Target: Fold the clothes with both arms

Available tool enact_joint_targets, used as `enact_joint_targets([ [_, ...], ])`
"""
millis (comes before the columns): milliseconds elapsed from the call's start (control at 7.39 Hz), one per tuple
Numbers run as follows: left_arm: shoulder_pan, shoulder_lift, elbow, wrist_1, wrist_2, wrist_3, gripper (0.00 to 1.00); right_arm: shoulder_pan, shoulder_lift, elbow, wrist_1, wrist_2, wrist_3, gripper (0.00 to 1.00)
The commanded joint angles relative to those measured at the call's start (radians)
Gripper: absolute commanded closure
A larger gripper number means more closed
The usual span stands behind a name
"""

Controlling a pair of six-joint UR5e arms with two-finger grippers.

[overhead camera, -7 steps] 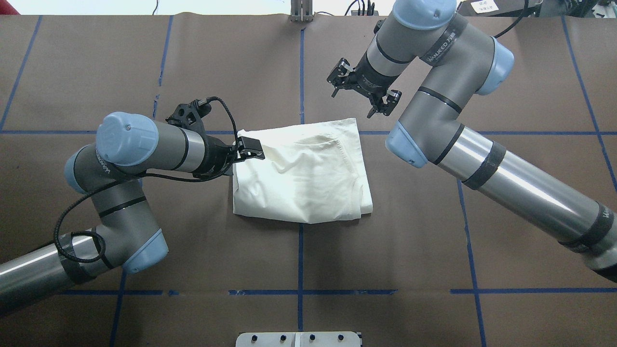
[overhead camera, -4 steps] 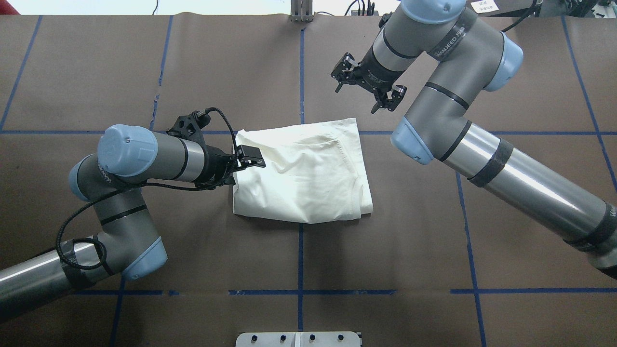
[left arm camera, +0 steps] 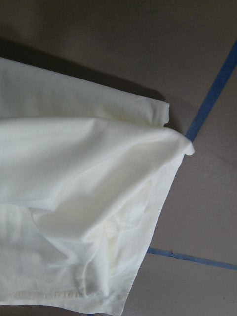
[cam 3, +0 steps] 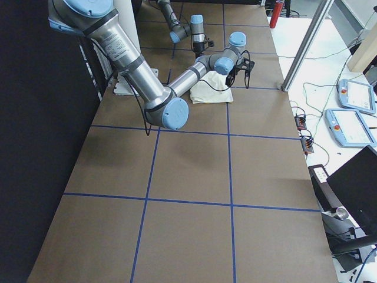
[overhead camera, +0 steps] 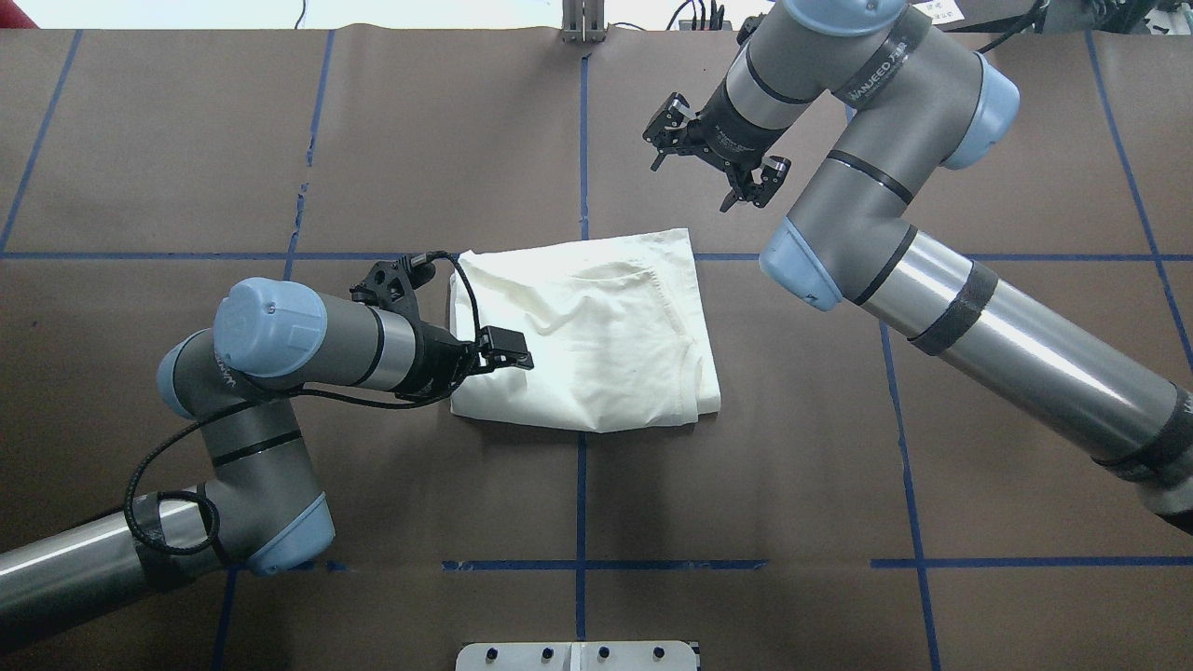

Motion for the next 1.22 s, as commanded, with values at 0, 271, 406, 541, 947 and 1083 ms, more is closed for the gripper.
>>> enact_joint_targets([
  [0, 0.013, 0.047, -0.024, -0.057, -0.084, 0.021, 0.0, 0.003, 0.001, -0.001, -0.001, -0.003, -0.002, 0.0],
  [271, 0.091, 0.07, -0.037, -0.076, -0.084, 0.023, 0.0, 0.009, 0.004, -0.001, -0.001, -0.003, -0.003, 0.0],
  [406, 0.119, 0.064, -0.037, -0.076, -0.079, 0.023, 0.0, 0.009, 0.009, -0.001, -0.003, -0.003, -0.003, 0.0],
  [541, 0.131, 0.063, -0.037, -0.074, -0.078, 0.023, 0.0, 0.011, 0.009, 0.001, -0.001, -0.005, -0.003, 0.0],
  [947, 0.106, 0.072, -0.086, -0.062, -0.087, 0.076, 0.0, 0.018, 0.001, 0.001, -0.003, -0.003, -0.031, 0.0],
  [1083, 0.028, 0.079, -0.095, -0.044, -0.133, 0.124, 0.0, 0.02, -0.008, 0.008, -0.006, -0.009, -0.07, 0.0],
])
